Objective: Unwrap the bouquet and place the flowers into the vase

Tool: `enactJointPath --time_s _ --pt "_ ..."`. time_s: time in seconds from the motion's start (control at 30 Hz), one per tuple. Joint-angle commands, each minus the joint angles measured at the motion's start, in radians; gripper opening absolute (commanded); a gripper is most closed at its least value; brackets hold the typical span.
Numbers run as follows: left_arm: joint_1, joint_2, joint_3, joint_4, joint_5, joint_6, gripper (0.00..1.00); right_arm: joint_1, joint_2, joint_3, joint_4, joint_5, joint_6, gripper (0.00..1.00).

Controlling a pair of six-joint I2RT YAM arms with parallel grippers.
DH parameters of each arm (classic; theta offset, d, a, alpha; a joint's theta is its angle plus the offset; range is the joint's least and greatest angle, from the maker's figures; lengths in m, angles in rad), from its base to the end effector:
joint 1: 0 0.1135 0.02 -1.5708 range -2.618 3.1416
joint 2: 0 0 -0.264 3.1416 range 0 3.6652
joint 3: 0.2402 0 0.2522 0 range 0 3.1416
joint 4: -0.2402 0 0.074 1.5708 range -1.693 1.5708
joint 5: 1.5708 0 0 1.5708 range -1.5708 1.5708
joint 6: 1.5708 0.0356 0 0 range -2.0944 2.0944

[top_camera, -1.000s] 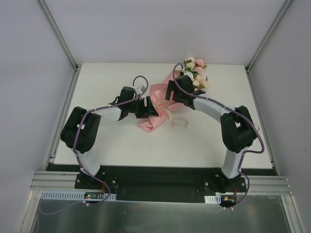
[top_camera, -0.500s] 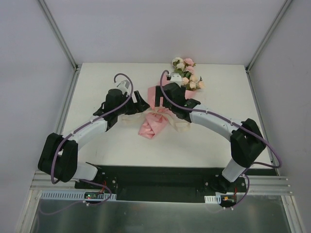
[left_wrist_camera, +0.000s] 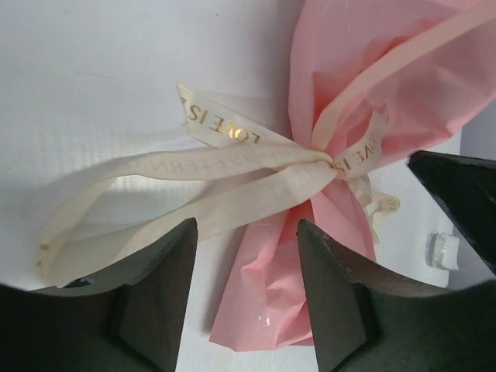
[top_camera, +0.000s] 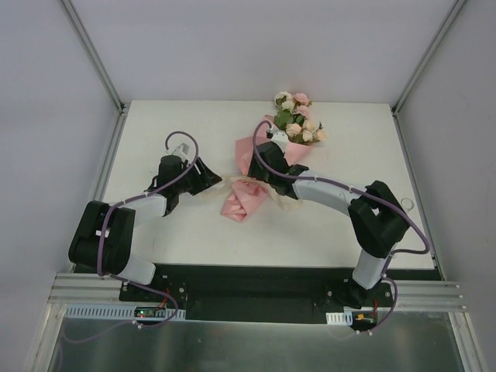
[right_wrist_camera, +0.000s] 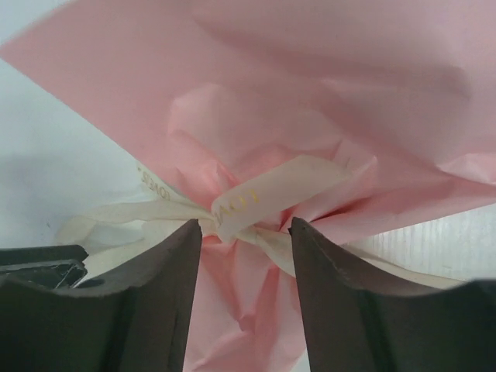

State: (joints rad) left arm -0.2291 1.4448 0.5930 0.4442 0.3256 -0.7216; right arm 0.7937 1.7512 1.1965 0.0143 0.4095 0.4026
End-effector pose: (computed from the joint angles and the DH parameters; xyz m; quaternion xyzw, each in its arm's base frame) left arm 0.2820 -0.0775 0.1879 -0.1146 0.8214 -0.3685 0.4200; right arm 0.2897 0.2743 0.2403 -0.0673 0.8552 0.1254 0.4983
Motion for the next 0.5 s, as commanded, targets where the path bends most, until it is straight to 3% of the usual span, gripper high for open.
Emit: enactJointPath --time_s 0.0,0.2,0.23,0.3,0.37,0.4,0.43,0.47 --pt "-0.013 0.045 -0.019 0.205 0.167 -0.009 0.51 -0.034 0.068 0.018 0.052 -0.083 0.087 0.49" --pt "-0.084 0.065 0.028 0.163 0.179 0.062 0.41 -0.036 0.112 0.049 0.033 -0.113 0.122 0.55" --pt "-0.104 0.060 0.030 0.163 0.176 0.074 0.46 -0.037 0.120 0.052 0.035 -0.126 0.127 0.56" --pt "-0.130 0.040 0.033 0.162 0.165 0.118 0.69 -0.037 0.140 0.061 0.047 -0.143 0.130 0.56" --pt "-0.160 0.034 0.039 0.146 0.136 0.139 0.73 -0.037 0.140 0.057 0.058 -0.149 0.131 0.56" --pt "-0.167 0.035 0.048 0.114 0.116 0.146 0.72 -0.037 0.131 0.045 0.065 -0.147 0.130 0.56" --pt "-0.170 0.038 0.054 0.097 0.101 0.146 0.60 -0.037 0.125 0.038 0.072 -0.143 0.130 0.56" --pt "-0.176 0.043 0.062 0.073 0.074 0.146 0.56 -0.037 0.117 0.034 0.082 -0.143 0.125 0.56"
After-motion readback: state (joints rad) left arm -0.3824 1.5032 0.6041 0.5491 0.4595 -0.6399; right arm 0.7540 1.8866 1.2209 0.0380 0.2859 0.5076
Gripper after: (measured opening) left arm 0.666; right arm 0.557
